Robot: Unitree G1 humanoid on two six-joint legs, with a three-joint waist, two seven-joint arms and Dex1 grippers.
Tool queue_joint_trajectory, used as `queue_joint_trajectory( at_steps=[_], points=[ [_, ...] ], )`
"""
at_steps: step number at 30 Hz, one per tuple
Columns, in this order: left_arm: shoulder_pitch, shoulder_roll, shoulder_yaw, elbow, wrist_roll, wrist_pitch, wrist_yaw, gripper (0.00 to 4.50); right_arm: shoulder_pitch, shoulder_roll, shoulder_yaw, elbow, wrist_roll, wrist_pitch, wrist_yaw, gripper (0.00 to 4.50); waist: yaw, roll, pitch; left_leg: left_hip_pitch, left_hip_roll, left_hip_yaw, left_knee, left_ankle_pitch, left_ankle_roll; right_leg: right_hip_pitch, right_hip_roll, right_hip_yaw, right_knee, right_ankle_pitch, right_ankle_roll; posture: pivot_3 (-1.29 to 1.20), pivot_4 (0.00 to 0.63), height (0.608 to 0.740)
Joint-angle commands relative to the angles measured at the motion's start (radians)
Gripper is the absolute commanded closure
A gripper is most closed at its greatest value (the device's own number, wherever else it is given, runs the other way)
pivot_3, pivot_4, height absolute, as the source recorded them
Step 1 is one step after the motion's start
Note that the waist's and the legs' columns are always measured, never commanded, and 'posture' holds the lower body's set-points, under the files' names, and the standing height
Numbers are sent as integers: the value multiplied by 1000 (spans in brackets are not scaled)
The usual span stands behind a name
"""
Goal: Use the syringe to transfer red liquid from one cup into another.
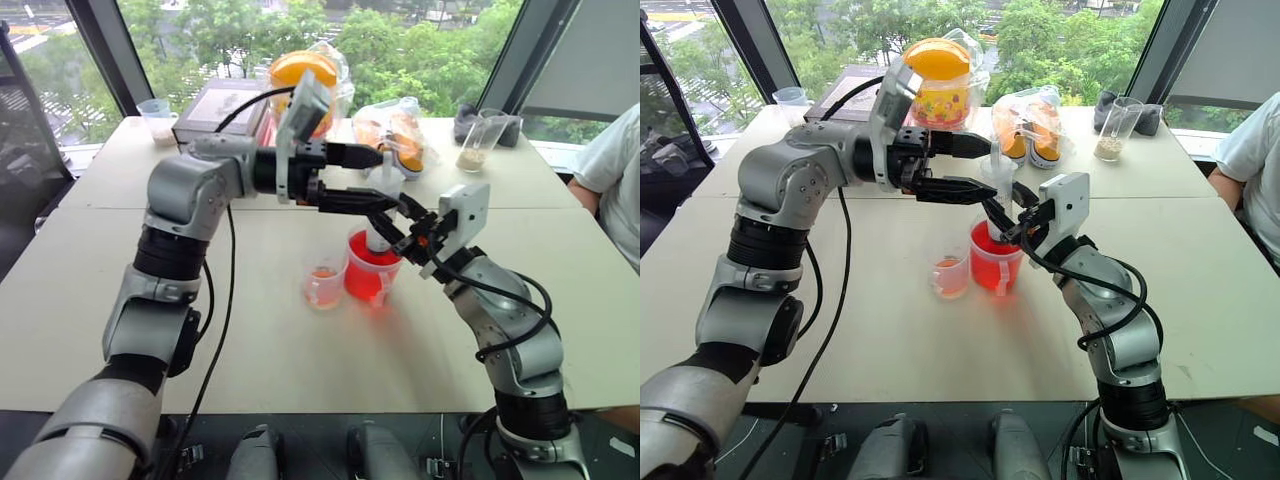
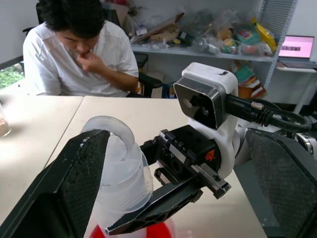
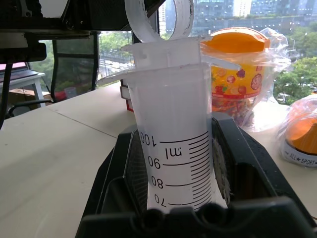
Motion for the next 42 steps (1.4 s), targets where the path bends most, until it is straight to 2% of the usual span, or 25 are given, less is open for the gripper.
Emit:
queue_joint_trajectory(
  at_steps=[1, 3, 6, 13, 14, 42],
  points=[
    [-7, -21, 7, 0, -13, -3, 14, 0, -16, -7, -15, -41, 13, -2, -1, 3107, 1, 0, 0, 0, 0, 0, 0, 0, 0, 0, 0, 0, 0, 0, 0, 0, 150, 740],
    [-9, -35, 10, 6, -12, -2, 25, 0, -17, -7, -15, -42, 13, 1, -1, 3107, 2, 0, 0, 0, 0, 0, 0, 0, 0, 0, 0, 0, 0, 0, 0, 0, 150, 740],
    [-9, -52, 16, 9, -16, 5, 43, 871, -14, -5, -11, -45, 13, 4, -1, 3107, 2, 0, 0, 0, 0, 0, 0, 0, 0, 0, 0, 0, 0, 0, 0, 0, 150, 740],
    [-8, -62, 22, 16, -20, 3, 69, 4183, -4, -8, -4, -62, 22, 28, -2, 3107, 1, 0, 0, 0, 0, 0, 0, 0, 0, 0, 0, 0, 0, 0, 0, 0, 150, 740],
    [-13, -62, 23, 23, -17, -2, 69, 4483, -3, -10, -4, -62, 26, 35, 1, 3107, 1, 0, 0, 0, 0, 0, 0, 0, 0, 0, 0, 0, 0, 0, 0, 0, 150, 740],
    [-168, -42, 105, 151, -17, -65, 83, 4483, 43, -8, -2, -35, 84, 93, 18, 3107, 1, 0, 0, 0, 0, 0, 0, 0, 0, 0, 0, 0, 0, 0, 0, 0, 150, 740]
  ],
)
